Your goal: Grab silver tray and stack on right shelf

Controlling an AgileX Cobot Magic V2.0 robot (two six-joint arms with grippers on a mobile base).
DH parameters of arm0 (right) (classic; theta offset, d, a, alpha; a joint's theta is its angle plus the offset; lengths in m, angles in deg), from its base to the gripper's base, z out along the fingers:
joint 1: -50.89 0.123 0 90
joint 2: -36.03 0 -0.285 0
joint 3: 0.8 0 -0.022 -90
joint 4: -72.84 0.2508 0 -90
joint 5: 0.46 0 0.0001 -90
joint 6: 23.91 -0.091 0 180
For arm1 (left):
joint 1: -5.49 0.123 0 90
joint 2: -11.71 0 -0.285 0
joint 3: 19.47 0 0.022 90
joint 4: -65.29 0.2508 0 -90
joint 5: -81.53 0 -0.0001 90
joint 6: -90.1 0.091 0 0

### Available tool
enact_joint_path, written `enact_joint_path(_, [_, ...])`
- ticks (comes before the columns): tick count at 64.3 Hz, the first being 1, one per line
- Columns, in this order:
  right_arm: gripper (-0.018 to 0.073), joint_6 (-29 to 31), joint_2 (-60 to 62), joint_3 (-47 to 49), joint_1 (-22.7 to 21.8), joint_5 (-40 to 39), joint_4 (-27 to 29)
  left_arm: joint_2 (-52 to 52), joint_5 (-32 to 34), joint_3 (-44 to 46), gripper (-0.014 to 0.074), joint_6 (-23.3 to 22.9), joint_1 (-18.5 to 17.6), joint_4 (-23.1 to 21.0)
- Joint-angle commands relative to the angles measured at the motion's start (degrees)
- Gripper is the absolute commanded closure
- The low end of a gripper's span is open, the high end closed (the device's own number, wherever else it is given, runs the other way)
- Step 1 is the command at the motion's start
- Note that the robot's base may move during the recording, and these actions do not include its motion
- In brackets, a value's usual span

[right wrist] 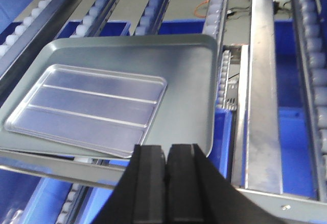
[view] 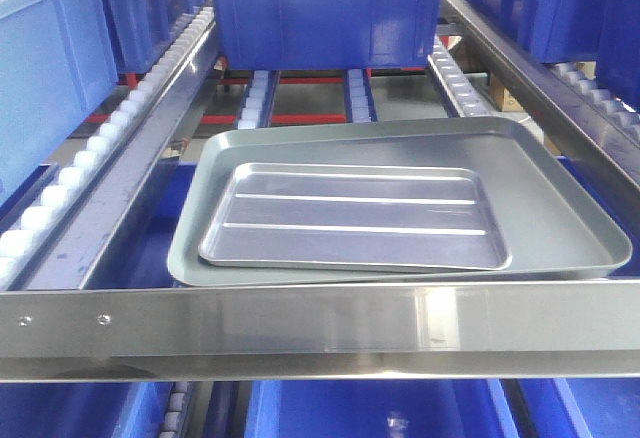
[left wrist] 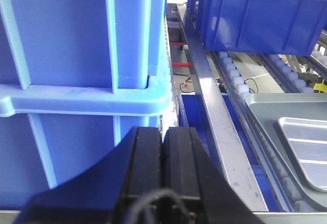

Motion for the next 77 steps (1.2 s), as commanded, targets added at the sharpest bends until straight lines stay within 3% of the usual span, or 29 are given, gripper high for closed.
enact_joint_path(1, [0.0506,10.30,1.84,0.97,-4.14,-5.43,6.67,0.60,4.89,-1.55,0.0693,0.09,-0.03,-0.55])
enact_joint_path(13, [0.0506,10.75,11.80,-7.08,-11.67,-8.93,6.68,0.60,4.89,-1.55,0.0693,0.09,-0.03,-0.55])
enact_joint_path(23, [0.0506,10.75,21.90,-14.58,-14.71,-13.43,6.31,0.60,4.89,-1.55,0.0693,0.09,-0.03,-0.55])
enact_joint_path(30, [0.0506,10.17,21.05,-18.00,-14.83,-18.43,6.24,0.60,4.89,-1.55,0.0693,0.09,-0.03,-0.55])
enact_joint_path(77, [0.0506,8.23,21.38,-17.83,-14.83,-19.49,4.36,0.60,4.89,-1.55,0.0693,0.09,-0.03,-0.55])
